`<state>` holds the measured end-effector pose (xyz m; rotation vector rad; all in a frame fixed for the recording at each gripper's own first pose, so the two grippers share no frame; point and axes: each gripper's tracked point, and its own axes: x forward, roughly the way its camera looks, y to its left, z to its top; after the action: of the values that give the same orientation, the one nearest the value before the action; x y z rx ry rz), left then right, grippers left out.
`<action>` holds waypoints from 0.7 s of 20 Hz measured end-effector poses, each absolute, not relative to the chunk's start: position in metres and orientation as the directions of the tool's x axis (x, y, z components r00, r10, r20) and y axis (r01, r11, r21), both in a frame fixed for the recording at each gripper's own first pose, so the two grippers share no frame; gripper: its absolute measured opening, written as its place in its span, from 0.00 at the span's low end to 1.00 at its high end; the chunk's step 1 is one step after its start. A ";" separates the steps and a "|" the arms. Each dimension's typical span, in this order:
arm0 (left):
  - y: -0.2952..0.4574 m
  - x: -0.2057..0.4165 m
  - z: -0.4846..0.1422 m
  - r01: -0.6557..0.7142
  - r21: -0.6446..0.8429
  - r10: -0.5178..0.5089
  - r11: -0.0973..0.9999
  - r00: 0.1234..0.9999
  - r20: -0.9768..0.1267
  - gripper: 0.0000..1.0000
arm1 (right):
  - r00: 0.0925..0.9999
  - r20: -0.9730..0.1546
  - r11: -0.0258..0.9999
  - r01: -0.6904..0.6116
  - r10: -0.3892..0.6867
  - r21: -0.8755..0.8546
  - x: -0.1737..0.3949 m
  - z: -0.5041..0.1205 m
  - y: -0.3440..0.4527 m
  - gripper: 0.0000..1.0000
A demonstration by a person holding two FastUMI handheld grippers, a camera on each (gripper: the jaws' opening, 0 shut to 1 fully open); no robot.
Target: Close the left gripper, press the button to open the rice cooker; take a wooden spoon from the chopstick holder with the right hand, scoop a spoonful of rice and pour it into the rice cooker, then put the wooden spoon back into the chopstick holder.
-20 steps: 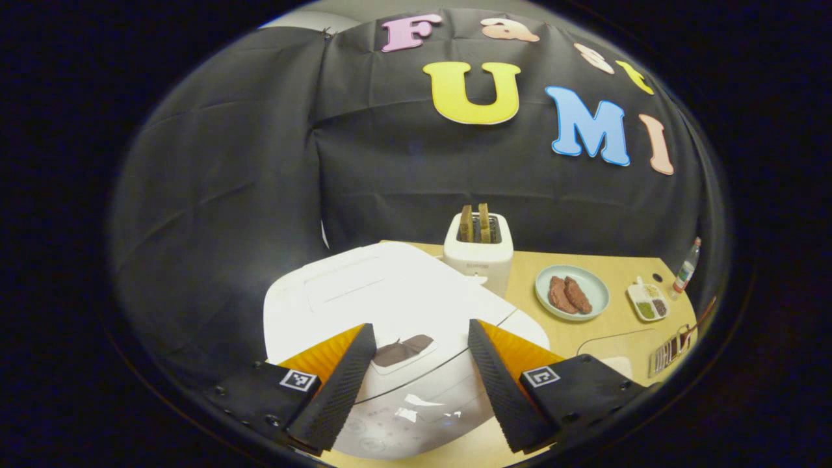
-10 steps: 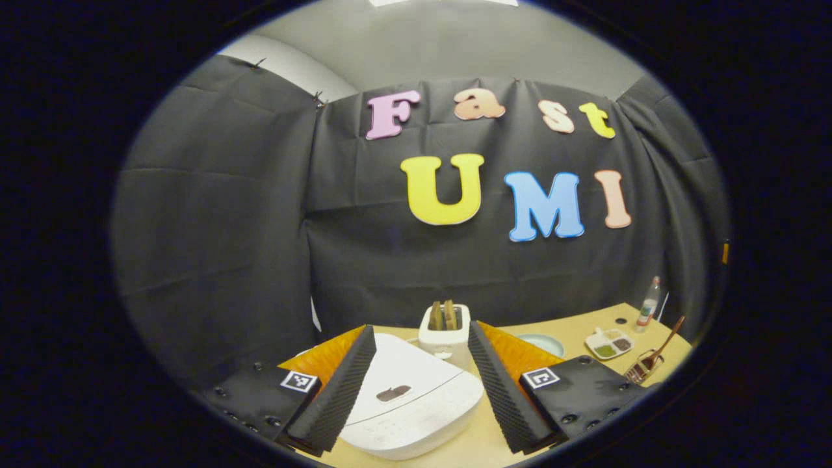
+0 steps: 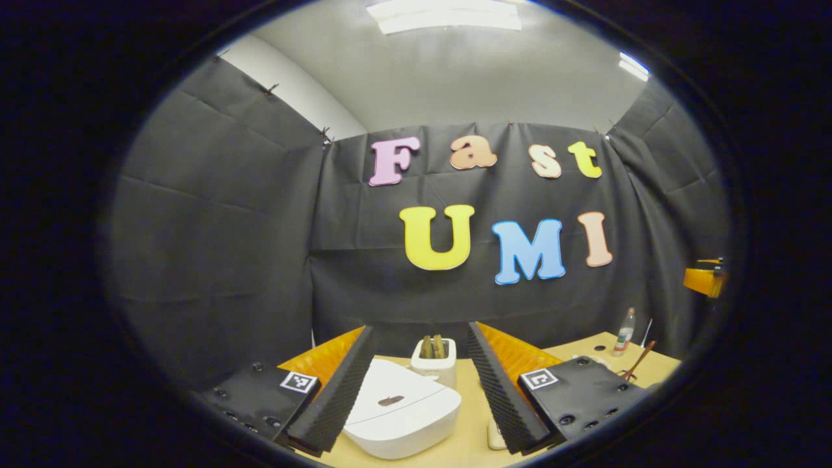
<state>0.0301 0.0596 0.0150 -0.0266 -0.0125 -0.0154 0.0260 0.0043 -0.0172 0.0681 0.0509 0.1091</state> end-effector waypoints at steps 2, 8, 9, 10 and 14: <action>0.052 0.021 0.025 0.018 -0.043 -0.016 0.999 0.999 0.042 1.00 | 0.994 -0.049 0.994 -0.092 0.095 0.058 0.026 -0.021 0.004 0.97; 0.045 0.016 0.022 0.031 -0.049 -0.030 0.998 0.999 0.031 0.94 | 0.994 -0.018 0.989 -0.103 0.105 0.103 0.023 -0.009 0.012 0.97; 0.046 0.014 0.022 0.028 -0.056 -0.026 0.998 0.999 0.028 0.94 | 0.995 -0.009 0.990 -0.103 0.104 0.094 0.022 -0.007 0.012 0.97; 0.048 0.014 0.022 0.030 -0.062 -0.028 0.998 0.999 0.034 0.95 | 0.995 0.000 0.991 -0.103 0.103 0.083 0.023 -0.004 0.012 0.97; 0.055 0.012 0.013 0.020 -0.068 -0.018 0.997 1.000 0.019 0.98 | 0.995 0.028 0.994 -0.100 0.099 0.051 0.022 0.008 0.011 0.97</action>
<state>0.0123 0.0550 0.0128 -0.0686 -0.0184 -0.0191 0.0223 0.0114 0.0078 0.0521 -0.0253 0.0997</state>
